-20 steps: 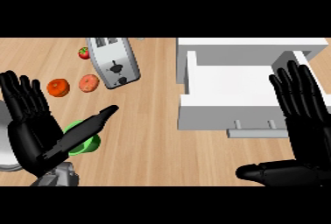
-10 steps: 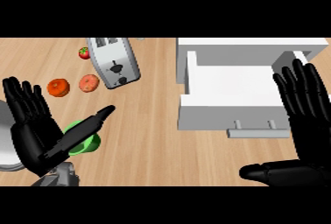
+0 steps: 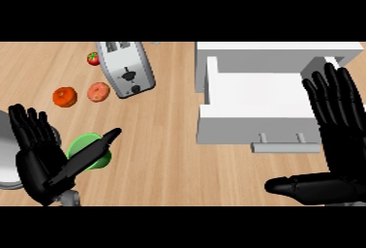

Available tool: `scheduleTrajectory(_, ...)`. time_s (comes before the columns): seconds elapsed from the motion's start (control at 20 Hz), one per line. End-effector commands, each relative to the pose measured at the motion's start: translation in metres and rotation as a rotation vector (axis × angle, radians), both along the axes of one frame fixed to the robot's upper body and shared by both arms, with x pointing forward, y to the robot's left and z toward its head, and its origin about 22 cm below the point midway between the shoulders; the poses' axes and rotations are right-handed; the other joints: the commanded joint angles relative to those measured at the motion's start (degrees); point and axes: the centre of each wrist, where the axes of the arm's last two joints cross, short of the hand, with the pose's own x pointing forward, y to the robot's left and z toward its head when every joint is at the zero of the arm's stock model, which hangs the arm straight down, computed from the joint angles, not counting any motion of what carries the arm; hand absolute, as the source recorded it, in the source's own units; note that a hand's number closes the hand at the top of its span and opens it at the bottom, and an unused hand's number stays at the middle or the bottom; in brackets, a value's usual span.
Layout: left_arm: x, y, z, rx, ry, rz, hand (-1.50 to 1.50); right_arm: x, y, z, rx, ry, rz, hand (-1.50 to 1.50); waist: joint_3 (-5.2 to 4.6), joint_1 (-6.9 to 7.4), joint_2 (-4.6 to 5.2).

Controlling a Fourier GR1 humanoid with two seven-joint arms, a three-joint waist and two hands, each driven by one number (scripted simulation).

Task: Pick up the cup, place it into the drawer and close the drawer

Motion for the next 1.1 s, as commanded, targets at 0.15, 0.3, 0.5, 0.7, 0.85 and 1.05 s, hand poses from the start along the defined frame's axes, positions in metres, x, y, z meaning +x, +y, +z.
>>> scheduleTrajectory(0.15,-0.007,0.007,-0.031,-0.020,0.057,0.071,-1.50,0.005,-0.003,0.003,0.004,0.012,-0.006,-1.50,-0.01,0.01,0.00)
scheduleTrajectory(0.3,-0.010,0.009,-0.048,-0.011,0.077,0.096,-1.50,0.014,-0.004,0.001,0.002,-0.004,-0.010,-1.50,-0.01,0.07,0.02)
scheduleTrajectory(0.5,-0.017,0.021,-0.077,-0.033,0.111,0.090,-1.50,-0.001,0.012,0.001,0.001,0.008,0.028,-1.50,-0.04,0.02,0.02)
scheduleTrajectory(0.7,-0.038,0.026,-0.092,-0.048,0.099,0.069,-1.50,0.000,-0.005,-0.004,-0.006,0.019,0.019,-1.50,-0.01,0.09,-0.01)
scheduleTrajectory(0.85,-0.019,0.029,-0.108,-0.058,0.126,0.089,-1.50,-0.005,0.001,0.008,-0.012,0.004,0.017,-1.50,-0.01,-0.05,0.00)
scheduleTrajectory(1.05,-0.028,0.039,-0.123,-0.055,0.125,0.085,-1.50,-0.002,0.000,0.002,0.007,0.008,0.031,-1.50,-0.01,-0.01,0.01)
